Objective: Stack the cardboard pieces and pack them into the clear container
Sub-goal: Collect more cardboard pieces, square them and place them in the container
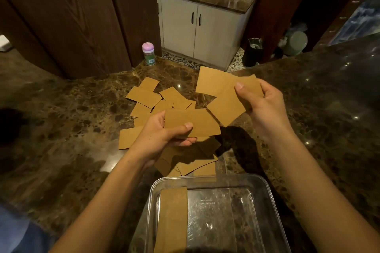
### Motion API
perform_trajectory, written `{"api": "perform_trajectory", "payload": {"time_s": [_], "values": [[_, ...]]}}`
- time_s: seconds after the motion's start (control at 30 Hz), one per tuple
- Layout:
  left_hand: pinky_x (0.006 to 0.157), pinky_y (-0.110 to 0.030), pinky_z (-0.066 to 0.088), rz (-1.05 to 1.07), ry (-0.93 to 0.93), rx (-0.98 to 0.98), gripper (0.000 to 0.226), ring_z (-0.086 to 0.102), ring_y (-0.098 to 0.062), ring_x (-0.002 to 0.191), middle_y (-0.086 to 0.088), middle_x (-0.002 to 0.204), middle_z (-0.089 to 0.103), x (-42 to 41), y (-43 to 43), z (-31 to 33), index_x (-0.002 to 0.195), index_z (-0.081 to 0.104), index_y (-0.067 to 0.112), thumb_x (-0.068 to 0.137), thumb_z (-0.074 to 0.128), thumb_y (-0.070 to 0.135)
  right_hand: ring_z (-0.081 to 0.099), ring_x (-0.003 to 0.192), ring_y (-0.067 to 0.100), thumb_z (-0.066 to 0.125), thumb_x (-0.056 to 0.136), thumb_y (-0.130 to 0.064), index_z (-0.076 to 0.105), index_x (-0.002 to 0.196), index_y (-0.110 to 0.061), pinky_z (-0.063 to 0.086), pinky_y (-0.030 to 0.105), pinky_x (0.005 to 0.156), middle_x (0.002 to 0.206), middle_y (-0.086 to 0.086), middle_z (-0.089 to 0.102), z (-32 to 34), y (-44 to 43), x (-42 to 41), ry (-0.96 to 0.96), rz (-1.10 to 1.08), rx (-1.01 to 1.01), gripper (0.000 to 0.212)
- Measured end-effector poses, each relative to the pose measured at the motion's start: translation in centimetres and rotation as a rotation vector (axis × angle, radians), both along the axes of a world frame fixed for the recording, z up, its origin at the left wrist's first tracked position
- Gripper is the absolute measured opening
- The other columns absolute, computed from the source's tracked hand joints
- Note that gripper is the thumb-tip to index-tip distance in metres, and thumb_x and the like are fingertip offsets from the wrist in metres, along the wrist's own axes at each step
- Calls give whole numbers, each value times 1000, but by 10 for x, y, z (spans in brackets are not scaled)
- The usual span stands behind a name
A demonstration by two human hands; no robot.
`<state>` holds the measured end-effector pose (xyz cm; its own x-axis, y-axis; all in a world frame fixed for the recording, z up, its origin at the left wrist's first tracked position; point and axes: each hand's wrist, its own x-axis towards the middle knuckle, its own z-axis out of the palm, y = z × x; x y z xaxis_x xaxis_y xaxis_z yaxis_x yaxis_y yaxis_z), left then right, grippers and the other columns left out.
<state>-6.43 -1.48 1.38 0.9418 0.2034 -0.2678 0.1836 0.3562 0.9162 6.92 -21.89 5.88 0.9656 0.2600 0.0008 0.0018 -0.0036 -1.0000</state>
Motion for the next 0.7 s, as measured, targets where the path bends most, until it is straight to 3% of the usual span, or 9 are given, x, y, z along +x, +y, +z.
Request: {"api": "perform_trajectory", "payload": {"time_s": [0.17, 0.37, 0.47, 0.6, 0.7], "values": [[64, -23, 57, 96, -13, 102, 31, 74, -17, 89, -8, 107, 78, 3, -5, -2, 119, 66, 8, 90, 72, 17, 74, 102, 16, 71, 98, -25, 70, 117, -15, 60, 43, 96, 104, -3, 79, -10, -6, -9, 90, -4, 22, 22], [58, -23, 57, 222, 3, -19, 41, 76, -21, 80, -12, 98, 80, 6, -6, 0, 115, 62, 11, 81, 79, -3, 73, 107, 24, 72, 97, -23, 69, 117, -16, 58, 56, 99, 109, 2, 77, -16, -5, -18, 168, 9, 48, 22], [68, -27, 61, 197, -32, -42, 47, 77, -24, 91, -15, 108, 78, 7, -10, 1, 125, 61, 7, 83, 74, -8, 74, 104, 22, 74, 96, -21, 71, 117, -20, 62, 52, 93, 111, 3, 75, -21, 0, -22, 162, 46, 22, 21], [62, -25, 59, 185, -74, -130, 30, 76, -17, 88, -7, 105, 79, 8, -19, 8, 123, 64, 12, 95, 63, -1, 75, 104, 25, 75, 95, -22, 71, 115, -17, 63, 49, 88, 108, 5, 78, -27, 8, -29, 149, 76, 8, 21], [76, -28, 61, 220, -114, -270, 25, 75, -14, 97, -4, 108, 79, 12, -25, 14, 124, 63, 13, 101, 56, 5, 76, 100, 24, 75, 95, -22, 72, 108, -18, 65, 49, 85, 99, 0, 80, -30, 16, -36, 129, 29, 1, 13]]}}
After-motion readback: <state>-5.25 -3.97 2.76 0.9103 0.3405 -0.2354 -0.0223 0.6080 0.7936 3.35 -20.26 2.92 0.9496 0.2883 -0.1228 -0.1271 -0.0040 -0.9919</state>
